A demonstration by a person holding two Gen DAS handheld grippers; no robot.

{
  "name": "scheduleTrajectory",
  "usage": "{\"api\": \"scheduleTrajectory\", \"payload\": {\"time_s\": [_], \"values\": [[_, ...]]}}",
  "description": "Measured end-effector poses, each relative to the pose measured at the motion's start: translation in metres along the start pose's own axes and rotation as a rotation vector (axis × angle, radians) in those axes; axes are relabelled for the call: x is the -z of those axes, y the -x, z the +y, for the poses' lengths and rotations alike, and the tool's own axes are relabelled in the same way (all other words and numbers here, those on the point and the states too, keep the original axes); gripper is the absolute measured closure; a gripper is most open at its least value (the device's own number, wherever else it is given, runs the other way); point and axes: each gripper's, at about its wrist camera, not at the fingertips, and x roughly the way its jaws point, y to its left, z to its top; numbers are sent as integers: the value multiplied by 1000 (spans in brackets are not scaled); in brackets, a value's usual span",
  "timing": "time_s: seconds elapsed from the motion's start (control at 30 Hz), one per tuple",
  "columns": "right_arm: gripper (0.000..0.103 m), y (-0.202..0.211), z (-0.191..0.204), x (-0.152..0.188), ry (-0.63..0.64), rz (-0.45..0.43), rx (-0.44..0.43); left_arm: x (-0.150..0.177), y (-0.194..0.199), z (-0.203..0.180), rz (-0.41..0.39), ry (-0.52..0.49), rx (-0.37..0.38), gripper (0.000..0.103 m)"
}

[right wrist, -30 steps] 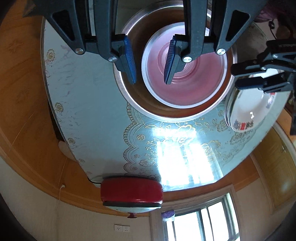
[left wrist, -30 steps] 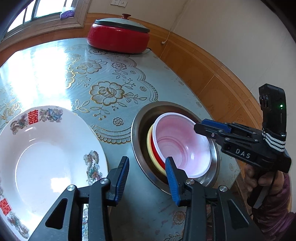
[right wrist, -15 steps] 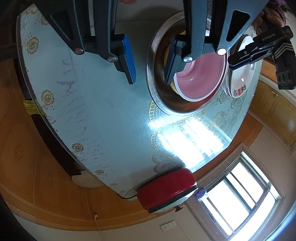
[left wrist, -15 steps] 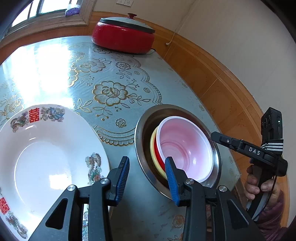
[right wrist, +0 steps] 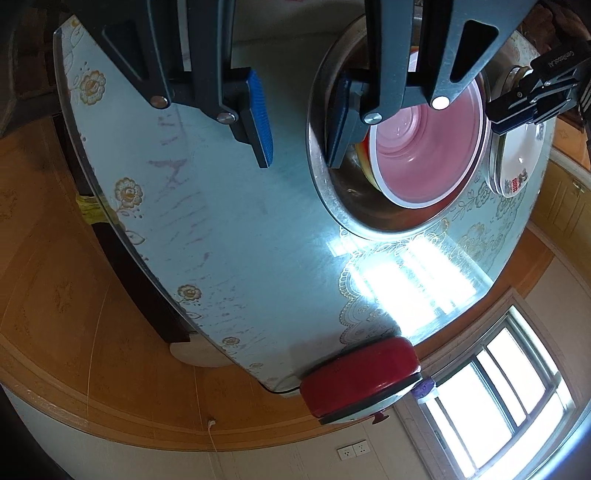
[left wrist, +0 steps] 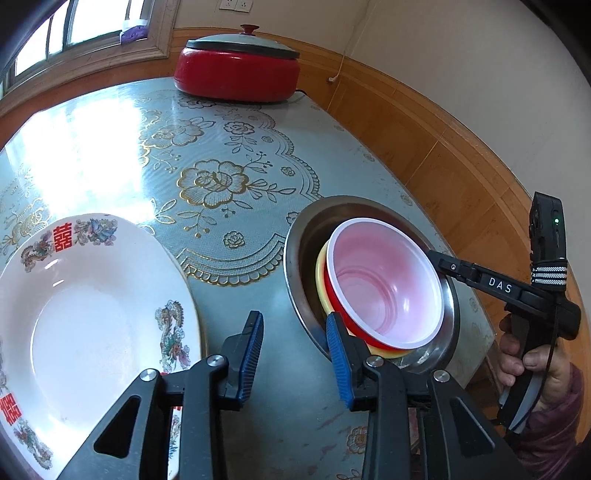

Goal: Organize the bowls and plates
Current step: 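Grasp the steel bowl rim with the left tool and lift it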

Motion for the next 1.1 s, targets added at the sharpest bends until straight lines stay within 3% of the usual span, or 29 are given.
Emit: {"api": "scheduleTrajectory", "payload": {"time_s": [0.37, 0.57, 0.83, 1.0, 1.1], "values": [[68, 1, -15, 2, -43, 8, -1, -13, -18, -15, 29, -34, -24, 72], [67, -1, -22, 4, -77, 19, -47, -14, -27, -14, 47, -31, 19, 79], [67, -10, -19, 6, -70, 34, -56, -13, -30, -12, 49, -15, 61, 81], [78, -12, -18, 6, -73, 24, -84, -14, -32, -9, 34, -1, 88, 81], [78, -13, -19, 5, -85, 30, -95, -15, -34, -5, 35, 19, 109, 81]]}}
